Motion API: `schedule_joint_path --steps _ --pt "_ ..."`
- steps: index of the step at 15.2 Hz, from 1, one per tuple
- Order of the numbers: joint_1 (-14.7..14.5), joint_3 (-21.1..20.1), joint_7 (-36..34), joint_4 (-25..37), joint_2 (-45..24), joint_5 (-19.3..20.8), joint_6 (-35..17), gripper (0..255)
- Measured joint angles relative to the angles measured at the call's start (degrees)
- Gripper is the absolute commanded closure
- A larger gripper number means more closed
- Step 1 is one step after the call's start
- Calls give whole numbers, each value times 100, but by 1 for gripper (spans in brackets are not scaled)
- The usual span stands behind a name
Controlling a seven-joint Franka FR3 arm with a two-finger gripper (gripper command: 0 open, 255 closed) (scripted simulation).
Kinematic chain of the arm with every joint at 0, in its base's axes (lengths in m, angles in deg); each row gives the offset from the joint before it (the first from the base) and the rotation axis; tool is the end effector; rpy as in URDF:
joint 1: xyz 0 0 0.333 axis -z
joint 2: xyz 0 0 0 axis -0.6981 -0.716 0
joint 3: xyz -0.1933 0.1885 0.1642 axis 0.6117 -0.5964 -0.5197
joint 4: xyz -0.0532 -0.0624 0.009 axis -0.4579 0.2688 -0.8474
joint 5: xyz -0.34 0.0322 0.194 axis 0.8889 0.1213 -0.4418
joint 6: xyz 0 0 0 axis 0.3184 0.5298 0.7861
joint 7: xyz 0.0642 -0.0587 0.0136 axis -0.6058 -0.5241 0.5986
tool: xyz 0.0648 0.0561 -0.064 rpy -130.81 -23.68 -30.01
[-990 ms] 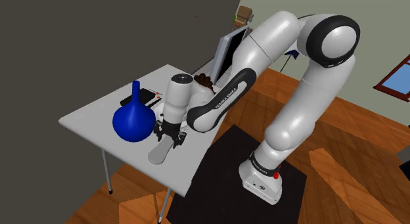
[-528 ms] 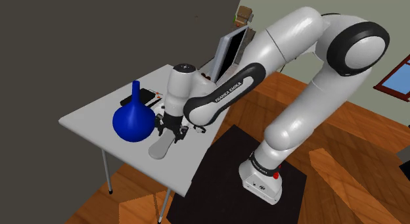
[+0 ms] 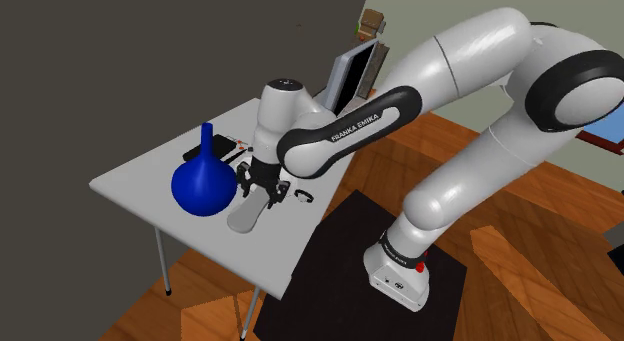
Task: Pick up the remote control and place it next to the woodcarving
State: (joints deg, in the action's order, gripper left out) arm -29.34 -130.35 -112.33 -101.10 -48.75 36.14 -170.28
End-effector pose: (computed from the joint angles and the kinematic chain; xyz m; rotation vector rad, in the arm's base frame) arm 0.3772 0.2352 0.3100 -2.5573 1.7927 -0.0066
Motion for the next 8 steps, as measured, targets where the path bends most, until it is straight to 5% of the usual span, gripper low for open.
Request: schedule_joint_path --steps 8 --pt "-201 288 329 230 637 -409 780 255"
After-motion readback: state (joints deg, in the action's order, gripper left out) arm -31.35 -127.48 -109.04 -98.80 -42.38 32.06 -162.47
